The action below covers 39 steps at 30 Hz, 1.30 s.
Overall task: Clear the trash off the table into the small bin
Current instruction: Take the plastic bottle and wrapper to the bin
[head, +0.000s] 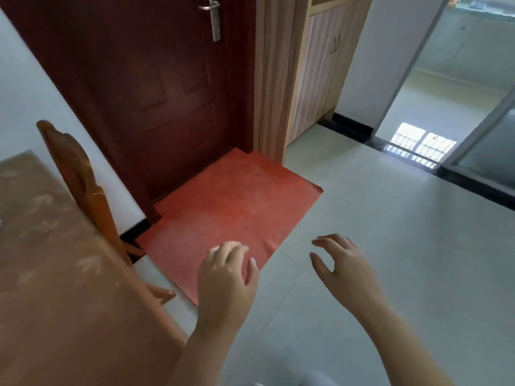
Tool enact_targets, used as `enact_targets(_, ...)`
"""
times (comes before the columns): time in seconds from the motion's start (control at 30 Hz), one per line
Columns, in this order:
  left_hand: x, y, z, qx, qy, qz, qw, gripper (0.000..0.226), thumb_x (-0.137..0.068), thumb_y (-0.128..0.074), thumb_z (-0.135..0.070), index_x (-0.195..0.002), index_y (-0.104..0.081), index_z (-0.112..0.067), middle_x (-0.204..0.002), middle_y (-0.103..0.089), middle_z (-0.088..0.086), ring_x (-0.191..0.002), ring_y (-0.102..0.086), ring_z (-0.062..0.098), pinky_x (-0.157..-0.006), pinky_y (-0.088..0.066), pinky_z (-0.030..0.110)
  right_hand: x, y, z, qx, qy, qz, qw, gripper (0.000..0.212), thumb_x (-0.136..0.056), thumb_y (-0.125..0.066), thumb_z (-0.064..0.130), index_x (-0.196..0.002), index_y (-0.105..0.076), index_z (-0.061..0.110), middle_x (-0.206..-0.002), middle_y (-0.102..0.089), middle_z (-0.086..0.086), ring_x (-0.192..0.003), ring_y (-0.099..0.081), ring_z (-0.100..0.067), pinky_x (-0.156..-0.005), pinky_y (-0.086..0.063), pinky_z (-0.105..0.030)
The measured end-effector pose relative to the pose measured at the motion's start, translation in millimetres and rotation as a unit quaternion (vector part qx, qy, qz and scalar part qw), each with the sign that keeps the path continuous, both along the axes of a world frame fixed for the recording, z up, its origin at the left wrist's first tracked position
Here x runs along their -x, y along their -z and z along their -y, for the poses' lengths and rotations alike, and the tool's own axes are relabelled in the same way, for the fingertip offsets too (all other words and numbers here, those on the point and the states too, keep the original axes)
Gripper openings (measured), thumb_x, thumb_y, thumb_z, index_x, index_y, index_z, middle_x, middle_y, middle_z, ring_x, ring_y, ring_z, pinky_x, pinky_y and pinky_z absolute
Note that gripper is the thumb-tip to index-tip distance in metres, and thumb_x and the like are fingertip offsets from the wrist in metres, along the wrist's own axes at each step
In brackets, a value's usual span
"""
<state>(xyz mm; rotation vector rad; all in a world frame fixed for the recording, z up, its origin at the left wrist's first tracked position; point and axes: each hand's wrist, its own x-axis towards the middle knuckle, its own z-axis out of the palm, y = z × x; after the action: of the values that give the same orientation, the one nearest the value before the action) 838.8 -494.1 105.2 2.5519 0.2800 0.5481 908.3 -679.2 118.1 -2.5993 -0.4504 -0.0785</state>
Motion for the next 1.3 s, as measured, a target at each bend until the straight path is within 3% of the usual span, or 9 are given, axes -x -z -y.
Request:
enact_targets(0.13, -41.7, 14.6, -35.1, -0.016, -0.073, -0.005, 0.997, 0.014, -0.073, -0.069, -0.008, -0.087, -0.067, -0.003, -0.089, -0.069, 0.01, -0.081, -0.063, 0.029, -0.074, -0.051, 0.037, -68.4, 16.3, -47.0, 0.0, -0.073, -0.02, 0.997, 0.02, -0.084, -0.058, 0.021, -0.103, -0.062, 0.017, -0.109, -0.063, 0.001, -0.104, -0.054, -0.022, -0.083, -0.042, -0.03)
enact_targets(0.3, -112.9, 17.5, -80.3, -0.03, -0.157, 0.027, 0.987, 0.017, -0.067, -0.072, -0.002, -0.083, -0.067, -0.001, -0.087, -0.068, 0.012, -0.079, -0.063, 0.027, -0.072, -0.044, 0.026, -172.0, 22.1, -118.2, -0.005, -0.173, -0.016, 0.985, 0.021, -0.083, -0.06, 0.021, -0.102, -0.063, 0.015, -0.106, -0.064, -0.002, -0.099, -0.056, -0.026, -0.086, -0.047, -0.039)
enact_targets(0.47, -185.2, -3.8, -128.7, -0.042, -0.242, 0.033, 0.969, 0.018, -0.07, -0.07, -0.003, -0.087, -0.066, 0.0, -0.09, -0.067, 0.016, -0.08, -0.062, 0.031, -0.07, -0.054, 0.04, -270.0, 2.2, -187.6, -0.001, -0.271, -0.004, 0.963, 0.023, -0.082, -0.059, 0.023, -0.104, -0.062, 0.017, -0.106, -0.064, 0.0, -0.097, -0.056, -0.023, -0.083, -0.048, -0.037)
enact_targets(0.63, -214.4, -22.9, -180.1, -0.043, -0.343, 0.023, 0.938, 0.018, -0.071, -0.068, -0.002, -0.089, -0.066, 0.001, -0.094, -0.066, 0.017, -0.083, -0.061, 0.033, -0.07, -0.053, 0.044, -331.7, -16.3, -268.9, -0.014, -0.363, 0.004, 0.932, 0.026, -0.083, -0.059, 0.023, -0.108, -0.062, 0.015, -0.111, -0.064, -0.002, -0.103, -0.055, -0.023, -0.088, -0.046, -0.039)
enact_targets(0.83, -195.2, -24.6, -232.4, -0.036, -0.475, 0.007, 0.879, 0.016, -0.068, -0.07, 0.001, -0.084, -0.066, -0.001, -0.087, -0.066, 0.015, -0.077, -0.059, 0.034, -0.066, -0.049, 0.04, -334.5, -21.4, -370.4, -0.03, -0.492, -0.001, 0.87, 0.026, -0.082, -0.061, 0.02, -0.107, -0.062, 0.013, -0.11, -0.065, -0.005, -0.103, -0.057, -0.024, -0.085, -0.047, -0.04)
enact_targets(1.03, -168.3, -14.3, -312.9, -0.034, -0.573, 0.006, 0.819, 0.018, -0.07, -0.069, 0.0, -0.087, -0.065, 0.0, -0.093, -0.065, 0.018, -0.083, -0.058, 0.038, -0.069, -0.048, 0.043, -317.3, -20.6, -478.8, -0.058, -0.569, 0.027, 0.82, 0.023, -0.074, -0.069, 0.011, -0.097, -0.065, 0.009, -0.099, -0.068, -0.009, -0.092, -0.062, -0.027, -0.08, -0.052, -0.039)
enact_targets(1.1, -154.2, -9.7, -346.5, -0.032, -0.607, 0.011, 0.794, 0.017, -0.075, -0.063, -0.006, -0.09, -0.065, 0.002, -0.097, -0.064, 0.022, -0.088, -0.057, 0.04, -0.073, -0.048, 0.046, -307.8, -22.0, -517.5, -0.052, -0.59, 0.034, 0.805, 0.023, -0.075, -0.069, 0.011, -0.098, -0.064, 0.009, -0.1, -0.067, -0.009, -0.094, -0.062, -0.027, -0.081, -0.052, -0.039)
enact_targets(1.2, -129.1, -5.6, -393.4, 0.013, -0.644, 0.034, 0.764, 0.041, -0.078, -0.04, -0.025, -0.09, -0.064, 0.006, -0.096, -0.063, 0.027, -0.089, -0.057, 0.043, -0.076, -0.049, 0.051, -287.8, -30.8, -577.7, -0.041, -0.627, 0.036, 0.777, 0.023, -0.079, -0.065, 0.014, -0.101, -0.063, 0.012, -0.103, -0.066, -0.007, -0.097, -0.06, -0.025, -0.082, -0.051, -0.04)
enact_targets(1.3, -103.2, 1.0, -428.8, 0.012, -0.687, 0.027, 0.727, 0.033, -0.076, -0.048, -0.016, -0.094, -0.065, 0.005, -0.098, -0.065, 0.025, -0.087, -0.057, 0.043, -0.074, -0.048, 0.05, -263.0, -37.7, -633.0, -0.052, -0.658, 0.052, 0.749, 0.022, -0.079, -0.065, 0.017, -0.1, -0.063, 0.013, -0.103, -0.066, -0.006, -0.097, -0.06, -0.023, -0.085, -0.048, -0.036)
